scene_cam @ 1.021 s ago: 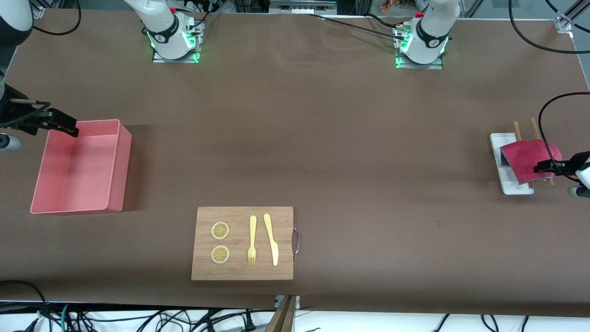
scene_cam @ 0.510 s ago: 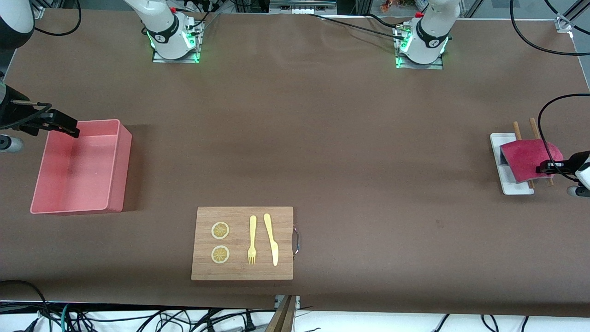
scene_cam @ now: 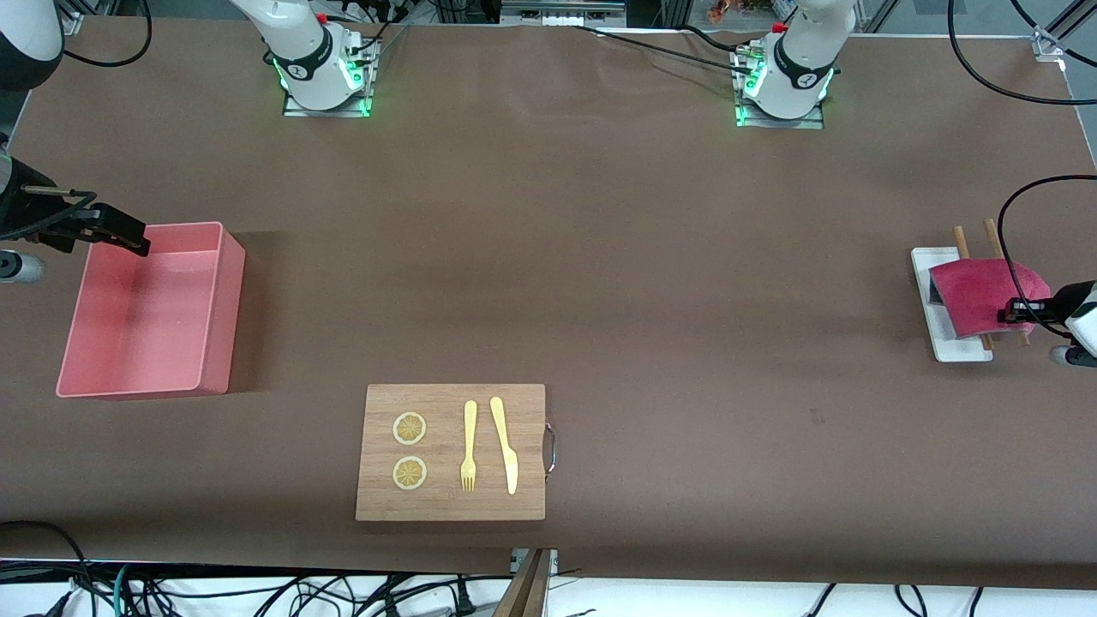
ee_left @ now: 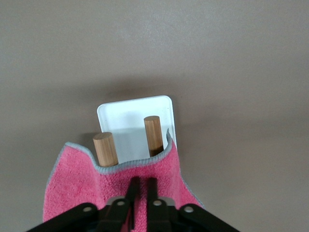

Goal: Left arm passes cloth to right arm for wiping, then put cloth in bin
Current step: 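Close the left gripper on the pink cloth's edge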

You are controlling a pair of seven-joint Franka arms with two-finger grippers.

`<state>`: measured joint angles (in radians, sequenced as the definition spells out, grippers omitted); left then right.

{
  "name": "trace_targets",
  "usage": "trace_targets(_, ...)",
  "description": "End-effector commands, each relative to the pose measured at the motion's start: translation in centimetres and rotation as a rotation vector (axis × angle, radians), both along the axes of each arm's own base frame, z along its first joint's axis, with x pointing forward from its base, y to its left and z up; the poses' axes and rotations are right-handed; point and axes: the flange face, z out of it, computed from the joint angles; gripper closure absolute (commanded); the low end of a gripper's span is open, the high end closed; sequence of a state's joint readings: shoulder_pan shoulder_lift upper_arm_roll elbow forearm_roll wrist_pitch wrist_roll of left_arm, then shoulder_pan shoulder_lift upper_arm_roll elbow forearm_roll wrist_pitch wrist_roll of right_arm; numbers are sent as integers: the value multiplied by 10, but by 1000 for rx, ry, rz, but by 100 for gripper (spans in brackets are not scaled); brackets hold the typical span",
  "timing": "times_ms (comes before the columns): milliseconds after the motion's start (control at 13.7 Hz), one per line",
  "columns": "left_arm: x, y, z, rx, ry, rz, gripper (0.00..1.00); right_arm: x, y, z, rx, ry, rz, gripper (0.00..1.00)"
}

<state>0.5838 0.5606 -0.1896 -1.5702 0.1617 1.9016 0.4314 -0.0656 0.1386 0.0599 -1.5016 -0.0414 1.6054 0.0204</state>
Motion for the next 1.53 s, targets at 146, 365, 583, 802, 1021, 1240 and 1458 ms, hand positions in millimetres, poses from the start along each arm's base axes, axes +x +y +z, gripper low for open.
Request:
trace_targets(146,-2,0,2,-31,7,0,78,4,1,1,19,-4,5,0)
trace_targets(365,1,-6,0,-32,9,-4,35,5,2,-3,21,2,6,0)
trace_targets(583,0,-6,-5,-37,19,-4,29,7,1,-7,20,10,6,0)
trace_targets(802,-2,-4,-14,-46,30,-3,37,8,1,-11,22,16,6,0)
trace_targets(1021,-2,-4,-14,-43,33,0,62,9,5,-17,21,28,14,0)
trace_targets(1240,-3,-5,-15,-46,45,0,71,13,3,-33,15,63,13,0)
trace_targets(1458,-5,-7,-25,-53,62,9,74,17,2,-45,13,83,13,0)
